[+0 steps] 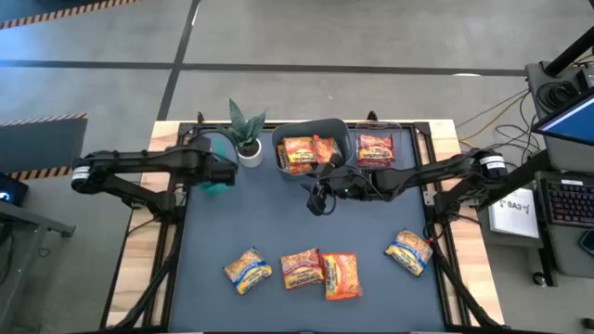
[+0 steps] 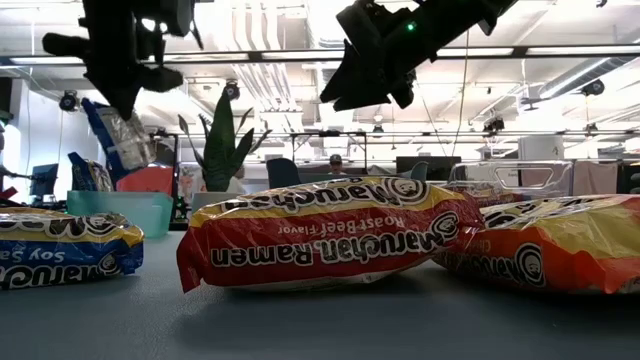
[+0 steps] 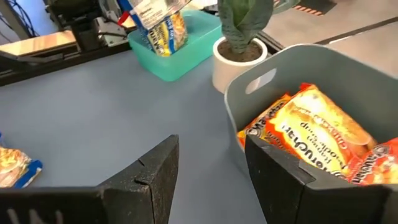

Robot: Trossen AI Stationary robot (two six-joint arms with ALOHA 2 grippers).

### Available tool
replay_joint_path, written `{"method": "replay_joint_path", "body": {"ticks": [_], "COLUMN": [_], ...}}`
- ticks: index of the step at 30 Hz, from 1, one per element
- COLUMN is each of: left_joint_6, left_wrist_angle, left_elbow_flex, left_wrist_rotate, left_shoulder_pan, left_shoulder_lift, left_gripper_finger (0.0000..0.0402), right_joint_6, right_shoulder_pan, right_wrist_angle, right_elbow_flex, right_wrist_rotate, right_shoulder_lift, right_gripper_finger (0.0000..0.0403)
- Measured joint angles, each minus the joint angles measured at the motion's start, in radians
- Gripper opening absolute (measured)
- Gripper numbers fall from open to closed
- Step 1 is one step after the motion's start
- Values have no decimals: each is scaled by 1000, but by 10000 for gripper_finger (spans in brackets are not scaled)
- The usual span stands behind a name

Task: Sort Maruchan noodles
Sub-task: Put the blue noodle pack into the green bin

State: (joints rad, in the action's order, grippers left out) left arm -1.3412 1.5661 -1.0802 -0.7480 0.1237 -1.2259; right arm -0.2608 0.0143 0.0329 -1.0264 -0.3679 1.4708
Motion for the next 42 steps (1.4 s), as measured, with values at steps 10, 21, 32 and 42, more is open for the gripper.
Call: {"method": "replay_joint_path", "body": {"ticks": [10, 21, 32, 42], "left_joint_6": [4, 24, 23, -4], "left_wrist_angle": [-33, -91, -104, -108], "left_elbow_flex": [64, 90, 95, 95], "left_wrist_rotate": [-3, -21, -47, -47], "left_shoulder_pan": [106, 117, 117, 141], "left_shoulder_lift": [-3, -4, -88, -190], "left_gripper_finger": [0, 0, 0, 0], "right_joint_6": [66, 79, 80, 82], "right_shoulder_pan": [-30, -28, -28, -28], "right_wrist_angle": [4, -5, -6, -6], "right_elbow_flex": [0, 0, 0, 0], "right_wrist_rotate": [-3, 0, 0, 0], "right_shoulder_lift": [-59, -56, -56, -56], "right_gripper_finger": [171, 166, 165, 169]}}
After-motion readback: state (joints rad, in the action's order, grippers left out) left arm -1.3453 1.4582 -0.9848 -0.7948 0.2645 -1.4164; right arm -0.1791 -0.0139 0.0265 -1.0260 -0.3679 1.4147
